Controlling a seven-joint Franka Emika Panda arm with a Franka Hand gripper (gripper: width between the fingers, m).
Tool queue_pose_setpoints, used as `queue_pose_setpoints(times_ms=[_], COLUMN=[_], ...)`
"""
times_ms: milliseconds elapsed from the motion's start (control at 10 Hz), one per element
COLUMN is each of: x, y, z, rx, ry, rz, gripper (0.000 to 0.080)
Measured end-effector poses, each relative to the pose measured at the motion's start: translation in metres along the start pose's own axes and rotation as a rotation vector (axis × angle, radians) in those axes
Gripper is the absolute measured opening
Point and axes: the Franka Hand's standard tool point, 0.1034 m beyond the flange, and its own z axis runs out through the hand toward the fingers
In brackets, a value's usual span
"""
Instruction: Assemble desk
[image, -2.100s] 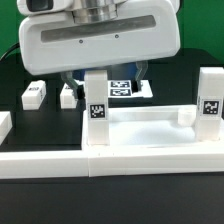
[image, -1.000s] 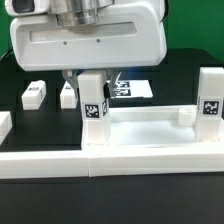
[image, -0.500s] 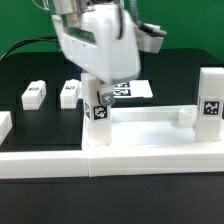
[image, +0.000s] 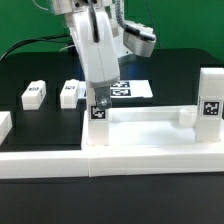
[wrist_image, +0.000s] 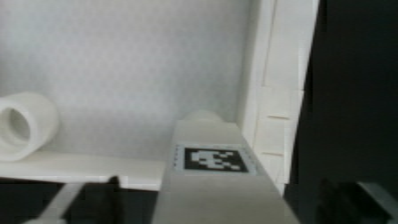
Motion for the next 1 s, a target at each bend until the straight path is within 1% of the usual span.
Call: queue_pose_setpoints(times_ms=[100, 200, 300, 400, 700, 800, 900, 1000], x=[0.0007, 0.0033, 0.0032, 0.0006, 0.0019, 0.0016, 0.0029, 0.0038], y=[0.0002, -0.0009, 0.0011, 0.0015, 0.0016, 0.0025, -0.0012, -0.0035], z=[-0.0011, -0.003, -0.0046, -0.004, -0.0036, -0.003, -0.0048, -0.0051], rx=[0.003, 0.022, 0.017, 0.015, 0.014, -0.019, -0.045, -0.035], ry=[-0.003, 0.006, 0.001, 0.0, 0.005, 0.024, 0.055, 0.069], rz=[-0.165, -0.332, -0.556, -0.671, -0.83, -1.056, -1.353, -1.395], gripper=[0.0616, 0.0616, 0.0643, 0.0648, 0.0649, 0.0649, 0.0649, 0.0649])
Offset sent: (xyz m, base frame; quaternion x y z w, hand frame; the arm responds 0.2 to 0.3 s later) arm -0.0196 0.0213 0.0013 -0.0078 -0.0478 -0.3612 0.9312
